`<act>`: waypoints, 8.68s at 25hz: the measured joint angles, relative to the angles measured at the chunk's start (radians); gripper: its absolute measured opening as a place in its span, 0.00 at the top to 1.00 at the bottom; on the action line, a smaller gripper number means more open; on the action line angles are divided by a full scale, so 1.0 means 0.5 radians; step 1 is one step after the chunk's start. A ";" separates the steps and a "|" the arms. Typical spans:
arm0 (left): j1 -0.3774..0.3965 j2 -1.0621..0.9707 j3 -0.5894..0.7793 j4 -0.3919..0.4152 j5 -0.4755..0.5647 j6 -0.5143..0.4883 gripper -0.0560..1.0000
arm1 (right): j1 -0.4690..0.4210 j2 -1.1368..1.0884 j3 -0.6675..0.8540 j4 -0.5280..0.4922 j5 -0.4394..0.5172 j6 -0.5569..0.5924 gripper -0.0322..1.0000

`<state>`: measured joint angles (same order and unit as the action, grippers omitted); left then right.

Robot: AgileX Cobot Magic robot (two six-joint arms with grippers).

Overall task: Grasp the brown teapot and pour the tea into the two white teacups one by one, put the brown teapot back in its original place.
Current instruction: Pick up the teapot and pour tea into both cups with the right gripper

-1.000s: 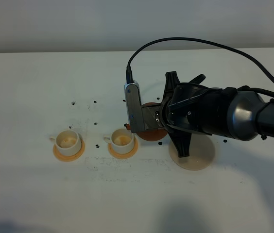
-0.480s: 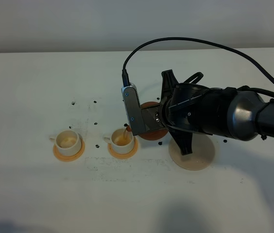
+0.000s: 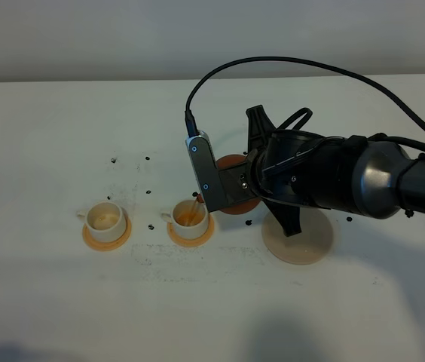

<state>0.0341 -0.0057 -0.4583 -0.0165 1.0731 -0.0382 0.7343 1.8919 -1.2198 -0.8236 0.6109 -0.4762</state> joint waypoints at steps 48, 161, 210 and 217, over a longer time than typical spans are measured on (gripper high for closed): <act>0.000 0.000 0.000 0.000 0.000 0.000 0.44 | 0.006 0.000 0.000 -0.336 -0.095 -0.112 0.85; 0.000 0.000 0.000 0.000 0.002 0.000 0.44 | 0.094 0.240 -0.600 0.798 -0.103 -0.089 0.85; 0.000 0.000 0.000 0.000 0.005 -0.002 0.44 | 0.238 0.470 -0.604 -0.054 -0.364 -0.092 0.85; 0.000 0.000 0.000 0.000 0.005 -0.002 0.44 | 0.240 0.490 -0.604 -0.193 -0.365 -0.095 0.85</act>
<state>0.0341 -0.0057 -0.4583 -0.0165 1.0756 -0.0391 0.8544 2.1368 -1.5219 -0.9201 0.4282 -0.5235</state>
